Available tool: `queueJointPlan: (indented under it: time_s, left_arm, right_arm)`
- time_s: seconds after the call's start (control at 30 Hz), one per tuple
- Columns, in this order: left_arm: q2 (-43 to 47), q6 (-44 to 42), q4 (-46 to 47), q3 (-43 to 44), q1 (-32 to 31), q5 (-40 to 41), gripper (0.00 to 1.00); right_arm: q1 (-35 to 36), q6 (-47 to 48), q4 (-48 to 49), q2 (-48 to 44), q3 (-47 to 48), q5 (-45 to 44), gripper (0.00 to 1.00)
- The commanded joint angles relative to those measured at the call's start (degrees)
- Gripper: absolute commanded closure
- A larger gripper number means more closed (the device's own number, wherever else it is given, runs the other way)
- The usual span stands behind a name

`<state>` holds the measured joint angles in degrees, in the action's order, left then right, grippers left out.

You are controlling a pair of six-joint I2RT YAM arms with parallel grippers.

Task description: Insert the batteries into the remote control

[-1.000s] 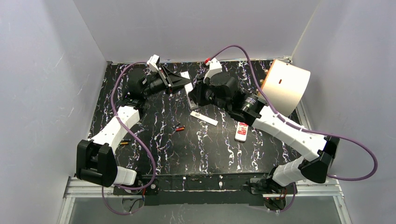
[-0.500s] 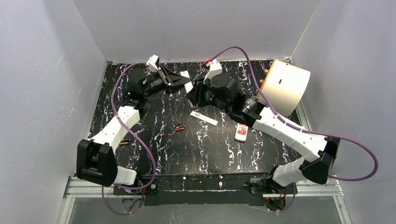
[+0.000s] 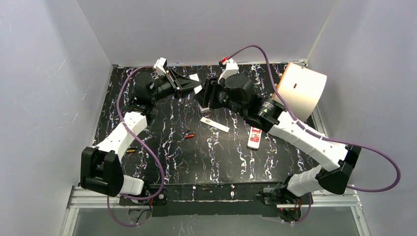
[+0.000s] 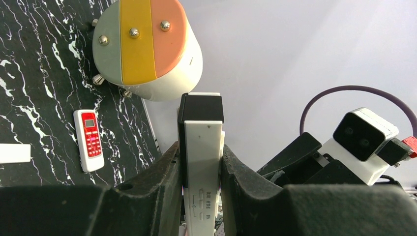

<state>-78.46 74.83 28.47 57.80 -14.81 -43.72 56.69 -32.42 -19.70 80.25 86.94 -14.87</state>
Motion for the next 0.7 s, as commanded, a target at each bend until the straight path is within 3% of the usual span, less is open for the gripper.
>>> queueJointPlan:
  time_s: [0.0, 0.13, 0.3, 0.47, 0.67]
  left_arm:
    - [2.0, 0.7, 2.9, 0.7, -0.1, 0.0, 1.0]
    - [1.7, 2.8, 6.2, 1.2, -0.3, 1.0, 1.0]
    - [2.7, 4.3, 8.8, 1.1, -0.6, 3.8, 1.0]
    - [4.1, 6.2, 11.9, 0.4, -1.3, 6.7, 1.0]
    - [2.7, 9.2, 16.5, 1.8, -2.6, 7.9, 1.0]
  right_arm:
    - [-0.3, -3.5, 1.9, -4.1, 2.4, -1.9, 0.39]
    - [-0.5, -8.3, 5.7, -7.9, -0.8, -5.5, 0.23]
    - [-0.5, -22.6, 10.0, -13.9, -10.2, -13.0, 0.06]
    - [-0.6, -34.3, 11.6, -15.3, -14.6, -12.2, 0.02]
    - [-0.6, -39.2, 18.6, -15.7, -18.3, -9.1, 0.01]
